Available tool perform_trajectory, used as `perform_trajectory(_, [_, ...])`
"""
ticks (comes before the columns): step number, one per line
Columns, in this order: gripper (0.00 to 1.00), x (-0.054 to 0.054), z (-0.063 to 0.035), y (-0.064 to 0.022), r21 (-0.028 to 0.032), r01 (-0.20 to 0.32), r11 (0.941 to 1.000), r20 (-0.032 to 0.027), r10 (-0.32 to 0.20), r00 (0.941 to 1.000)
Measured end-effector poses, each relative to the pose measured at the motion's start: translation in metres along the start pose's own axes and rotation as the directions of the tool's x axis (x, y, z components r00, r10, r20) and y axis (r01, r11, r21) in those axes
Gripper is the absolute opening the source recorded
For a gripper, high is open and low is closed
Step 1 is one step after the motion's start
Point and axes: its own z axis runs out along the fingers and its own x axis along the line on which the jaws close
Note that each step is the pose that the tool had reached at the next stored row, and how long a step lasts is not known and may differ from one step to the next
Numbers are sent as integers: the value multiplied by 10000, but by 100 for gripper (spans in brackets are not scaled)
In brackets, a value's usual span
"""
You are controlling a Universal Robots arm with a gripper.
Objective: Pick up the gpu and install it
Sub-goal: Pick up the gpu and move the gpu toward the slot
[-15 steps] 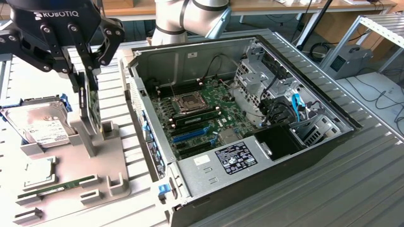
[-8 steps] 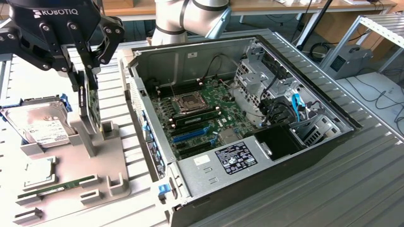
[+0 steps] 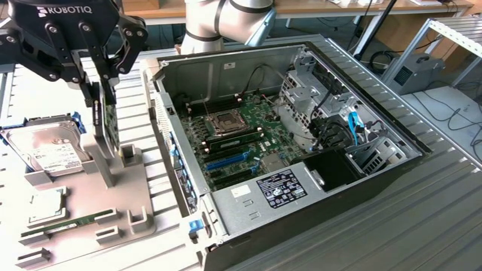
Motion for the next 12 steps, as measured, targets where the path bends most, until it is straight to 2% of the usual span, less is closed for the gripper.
perform_trajectory(12, [26, -1, -28, 0, -1, 0, 10000, 0, 0, 10000])
